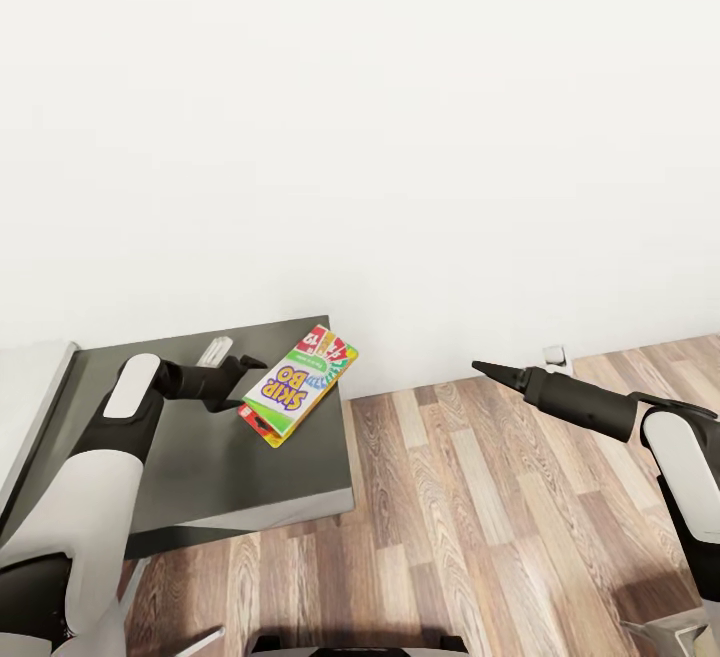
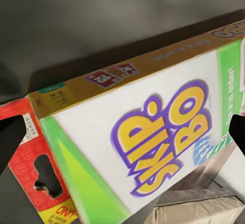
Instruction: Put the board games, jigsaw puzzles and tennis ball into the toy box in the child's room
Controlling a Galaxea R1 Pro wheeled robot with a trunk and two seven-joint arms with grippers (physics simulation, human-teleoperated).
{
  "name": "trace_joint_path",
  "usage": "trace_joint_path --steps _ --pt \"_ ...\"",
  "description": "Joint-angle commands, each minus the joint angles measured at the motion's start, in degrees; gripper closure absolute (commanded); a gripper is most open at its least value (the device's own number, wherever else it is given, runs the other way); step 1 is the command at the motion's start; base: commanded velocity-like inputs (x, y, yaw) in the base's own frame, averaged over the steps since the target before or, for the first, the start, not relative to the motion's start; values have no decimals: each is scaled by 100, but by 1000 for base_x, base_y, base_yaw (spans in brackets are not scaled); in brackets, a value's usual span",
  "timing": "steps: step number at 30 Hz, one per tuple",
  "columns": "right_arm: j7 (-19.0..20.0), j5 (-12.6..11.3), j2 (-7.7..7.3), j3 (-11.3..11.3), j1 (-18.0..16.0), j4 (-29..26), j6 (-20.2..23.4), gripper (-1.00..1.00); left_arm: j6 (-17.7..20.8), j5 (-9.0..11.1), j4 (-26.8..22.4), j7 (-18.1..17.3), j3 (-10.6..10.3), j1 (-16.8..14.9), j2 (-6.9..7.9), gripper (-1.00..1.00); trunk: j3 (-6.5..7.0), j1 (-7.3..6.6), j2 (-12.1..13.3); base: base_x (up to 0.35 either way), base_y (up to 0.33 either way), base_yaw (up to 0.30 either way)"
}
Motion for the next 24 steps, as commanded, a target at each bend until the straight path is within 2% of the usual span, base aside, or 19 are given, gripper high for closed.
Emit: trace_joint_path --steps 1,17,22,24 --pt "51 44 0 -6 -5 0 23 -100 16 57 -5 58 11 -5 -1 -100 -8 3 -10 0 0 -8" --pt "51 45 0 -4 -5 -7 23 -100 16 56 -9 58 32 -16 9 -100 -8 3 -10 0 0 -2" --pt "51 44 0 -4 -5 -8 23 -100 16 60 -6 58 38 -33 61 -100 -8 3 -10 0 0 0" --pt "51 45 0 -3 -5 -8 23 -100 16 62 -4 58 40 -51 124 -100 -8 3 -10 0 0 0"
